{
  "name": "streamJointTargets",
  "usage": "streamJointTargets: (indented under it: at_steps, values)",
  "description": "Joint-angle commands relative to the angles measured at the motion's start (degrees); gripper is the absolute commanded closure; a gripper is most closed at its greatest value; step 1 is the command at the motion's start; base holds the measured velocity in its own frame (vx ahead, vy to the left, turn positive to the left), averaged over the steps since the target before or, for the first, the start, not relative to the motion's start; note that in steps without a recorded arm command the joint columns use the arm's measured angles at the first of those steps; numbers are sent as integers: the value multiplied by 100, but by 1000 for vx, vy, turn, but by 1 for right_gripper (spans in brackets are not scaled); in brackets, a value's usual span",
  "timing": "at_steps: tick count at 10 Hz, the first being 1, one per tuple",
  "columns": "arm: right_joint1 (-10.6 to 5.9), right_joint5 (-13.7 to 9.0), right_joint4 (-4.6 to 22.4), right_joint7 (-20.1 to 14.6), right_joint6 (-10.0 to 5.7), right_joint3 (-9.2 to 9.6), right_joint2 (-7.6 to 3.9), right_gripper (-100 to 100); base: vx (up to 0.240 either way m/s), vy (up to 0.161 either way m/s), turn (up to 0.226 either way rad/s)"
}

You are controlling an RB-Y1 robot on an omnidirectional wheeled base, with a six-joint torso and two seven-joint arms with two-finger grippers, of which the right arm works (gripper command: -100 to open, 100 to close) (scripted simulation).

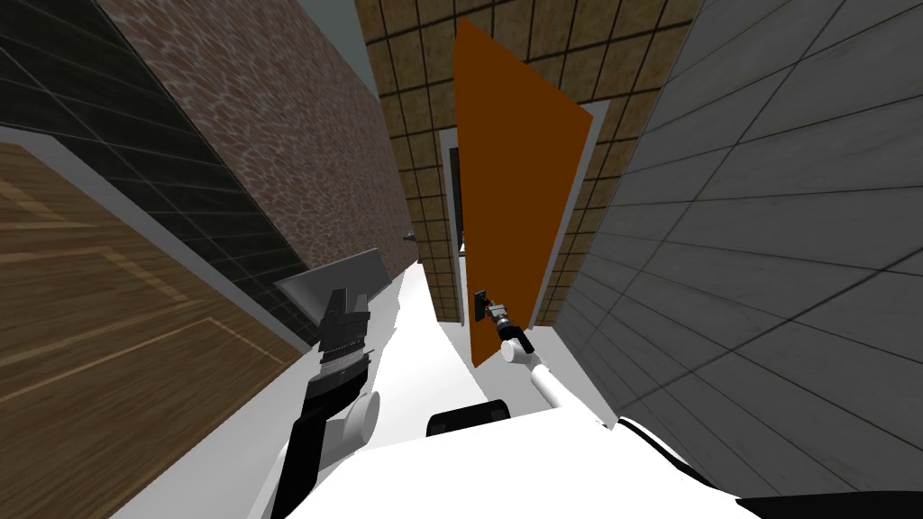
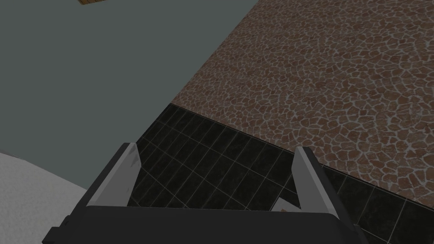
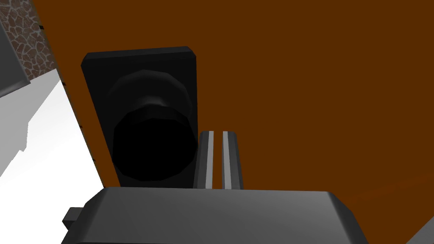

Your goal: Pull the door open

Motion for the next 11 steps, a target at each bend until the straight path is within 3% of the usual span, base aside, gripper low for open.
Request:
streamJointTargets:
  at_steps: [1,2,3,5,8,11]
  values:
    - [29,40,-79,-25,100,225,50,-100,-41,-35,-62]
    - [29,40,-79,-25,100,225,50,-100,-22,-36,-42]
    - [61,69,-152,-43,117,344,49,-100,-14,-42,-62]
    - [61,69,-152,-43,117,344,49,-100,-2,-27,-12]
    - [124,125,-294,-78,151,577,46,-100,-12,-40,-55]
    - [154,151,-362,-95,168,688,45,-100,-20,-52,-19]
